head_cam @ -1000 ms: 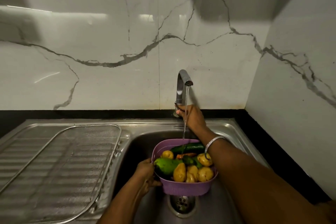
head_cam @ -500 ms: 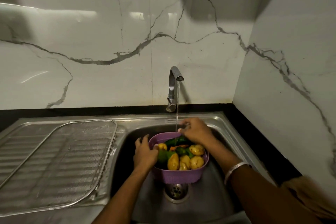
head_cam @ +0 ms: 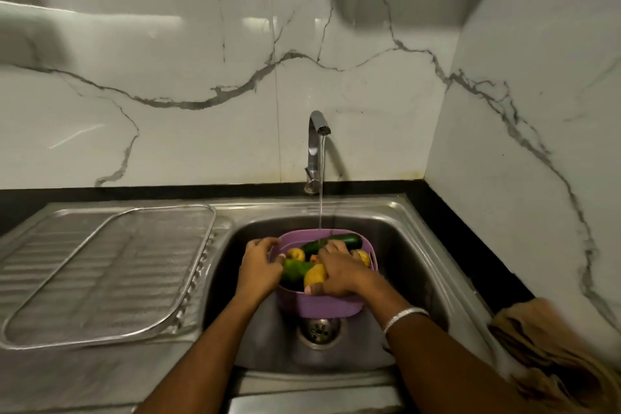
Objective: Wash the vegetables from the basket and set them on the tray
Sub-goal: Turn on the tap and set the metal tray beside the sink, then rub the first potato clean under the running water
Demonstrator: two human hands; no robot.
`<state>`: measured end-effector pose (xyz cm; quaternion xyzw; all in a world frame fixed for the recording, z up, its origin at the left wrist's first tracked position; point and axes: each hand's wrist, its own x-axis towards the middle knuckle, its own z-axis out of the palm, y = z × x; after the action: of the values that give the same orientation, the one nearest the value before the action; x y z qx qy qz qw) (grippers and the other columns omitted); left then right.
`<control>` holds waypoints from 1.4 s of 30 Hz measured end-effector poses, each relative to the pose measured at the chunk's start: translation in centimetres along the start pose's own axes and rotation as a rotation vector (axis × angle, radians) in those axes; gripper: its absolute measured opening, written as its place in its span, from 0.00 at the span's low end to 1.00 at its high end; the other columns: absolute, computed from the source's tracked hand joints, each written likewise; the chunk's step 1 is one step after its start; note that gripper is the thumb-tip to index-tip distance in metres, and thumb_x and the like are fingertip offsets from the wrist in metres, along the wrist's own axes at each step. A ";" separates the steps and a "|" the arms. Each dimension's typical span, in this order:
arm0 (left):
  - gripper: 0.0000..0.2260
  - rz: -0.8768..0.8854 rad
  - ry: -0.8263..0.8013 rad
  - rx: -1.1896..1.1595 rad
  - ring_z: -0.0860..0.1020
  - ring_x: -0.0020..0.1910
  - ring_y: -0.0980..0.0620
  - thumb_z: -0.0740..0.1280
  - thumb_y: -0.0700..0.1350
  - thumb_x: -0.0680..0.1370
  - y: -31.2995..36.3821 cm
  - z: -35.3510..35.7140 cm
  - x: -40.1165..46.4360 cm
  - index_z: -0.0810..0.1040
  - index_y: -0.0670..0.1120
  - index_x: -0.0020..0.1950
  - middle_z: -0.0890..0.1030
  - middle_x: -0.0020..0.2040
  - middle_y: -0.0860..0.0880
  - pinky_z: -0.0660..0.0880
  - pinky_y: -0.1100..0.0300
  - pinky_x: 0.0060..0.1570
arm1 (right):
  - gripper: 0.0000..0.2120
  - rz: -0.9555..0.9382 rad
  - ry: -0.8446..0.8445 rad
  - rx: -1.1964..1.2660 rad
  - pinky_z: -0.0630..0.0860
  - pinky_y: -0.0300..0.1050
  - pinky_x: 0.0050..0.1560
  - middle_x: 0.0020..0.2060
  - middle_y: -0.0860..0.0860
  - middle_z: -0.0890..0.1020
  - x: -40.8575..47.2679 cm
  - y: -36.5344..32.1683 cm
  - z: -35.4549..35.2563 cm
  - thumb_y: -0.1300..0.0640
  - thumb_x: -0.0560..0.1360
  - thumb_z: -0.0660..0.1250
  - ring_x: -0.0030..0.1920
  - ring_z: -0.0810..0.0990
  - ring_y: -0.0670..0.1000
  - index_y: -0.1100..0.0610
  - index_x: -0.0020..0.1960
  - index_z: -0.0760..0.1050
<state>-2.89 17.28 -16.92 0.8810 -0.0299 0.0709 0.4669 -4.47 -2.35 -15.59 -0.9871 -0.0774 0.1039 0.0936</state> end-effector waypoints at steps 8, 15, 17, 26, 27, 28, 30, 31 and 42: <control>0.09 0.040 -0.105 -0.328 0.82 0.54 0.53 0.65 0.39 0.82 3.1 1.9 0.6 0.83 0.48 0.57 0.85 0.52 0.51 0.79 0.59 0.57 | 0.32 -0.072 0.175 0.659 0.81 0.60 0.55 0.52 0.46 0.81 -0.1 -0.3 -0.3 0.57 0.62 0.81 0.55 0.80 0.51 0.41 0.57 0.68; 0.17 -0.139 -0.187 -0.608 0.76 0.66 0.48 0.56 0.41 0.86 6.4 4.9 3.0 0.72 0.49 0.74 0.77 0.68 0.46 0.73 0.47 0.69 | 0.20 0.406 0.329 1.617 0.75 0.55 0.68 0.68 0.62 0.73 2.6 -4.5 -3.0 0.61 0.83 0.61 0.66 0.75 0.59 0.55 0.74 0.66; 0.18 -0.155 -0.229 -0.607 0.75 0.67 0.49 0.57 0.40 0.86 5.8 6.2 3.1 0.70 0.50 0.76 0.76 0.70 0.46 0.72 0.49 0.70 | 0.15 0.437 0.373 1.451 0.80 0.40 0.59 0.64 0.58 0.78 3.7 -3.8 -1.6 0.56 0.84 0.61 0.55 0.81 0.47 0.50 0.70 0.70; 0.20 -0.048 -0.192 -0.587 0.74 0.69 0.51 0.61 0.41 0.84 4.4 7.5 4.4 0.68 0.46 0.78 0.75 0.71 0.48 0.76 0.66 0.59 | 0.07 0.379 0.452 1.310 0.77 0.43 0.43 0.43 0.48 0.80 6.2 -1.5 -2.4 0.53 0.84 0.62 0.45 0.79 0.49 0.50 0.54 0.79; 0.20 -0.045 -0.171 -0.602 0.74 0.69 0.50 0.62 0.40 0.84 4.3 7.6 4.5 0.69 0.45 0.77 0.75 0.71 0.47 0.76 0.62 0.63 | 0.07 0.368 0.418 1.327 0.79 0.46 0.46 0.47 0.50 0.81 6.3 -1.1 -2.3 0.53 0.84 0.62 0.49 0.80 0.51 0.50 0.55 0.79; 0.19 -0.048 -0.161 -0.620 0.75 0.68 0.49 0.62 0.40 0.84 4.2 7.8 4.6 0.70 0.44 0.76 0.77 0.69 0.46 0.75 0.56 0.67 | 0.08 0.351 0.373 1.374 0.81 0.49 0.46 0.52 0.53 0.82 6.2 -0.7 -2.3 0.54 0.84 0.61 0.53 0.81 0.55 0.51 0.56 0.79; 0.17 -0.069 -0.171 -0.657 0.78 0.65 0.48 0.62 0.40 0.84 4.2 7.7 4.3 0.73 0.45 0.73 0.79 0.66 0.46 0.76 0.50 0.66 | 0.09 0.304 0.286 1.554 0.83 0.51 0.37 0.58 0.59 0.82 5.6 -0.2 -2.3 0.58 0.85 0.60 0.57 0.81 0.60 0.53 0.58 0.79; 0.16 -0.084 -0.186 -0.669 0.79 0.63 0.49 0.61 0.40 0.84 4.3 7.5 4.1 0.74 0.45 0.73 0.80 0.65 0.45 0.78 0.50 0.63 | 0.11 0.288 0.251 1.620 0.83 0.50 0.33 0.59 0.61 0.81 5.3 0.1 -2.1 0.60 0.84 0.60 0.57 0.82 0.62 0.55 0.62 0.78; 0.17 -0.094 -0.247 -0.727 0.78 0.65 0.46 0.60 0.39 0.85 4.6 7.2 3.8 0.73 0.47 0.73 0.80 0.65 0.46 0.76 0.41 0.65 | 0.10 0.295 0.522 1.495 0.84 0.47 0.36 0.52 0.54 0.86 3.4 -0.8 -2.3 0.51 0.79 0.71 0.51 0.85 0.55 0.52 0.58 0.84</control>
<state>1.01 8.76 -16.61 0.6603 -0.0687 -0.0723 0.7444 -0.77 -1.32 -13.90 -0.6559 0.1682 -0.0948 0.7297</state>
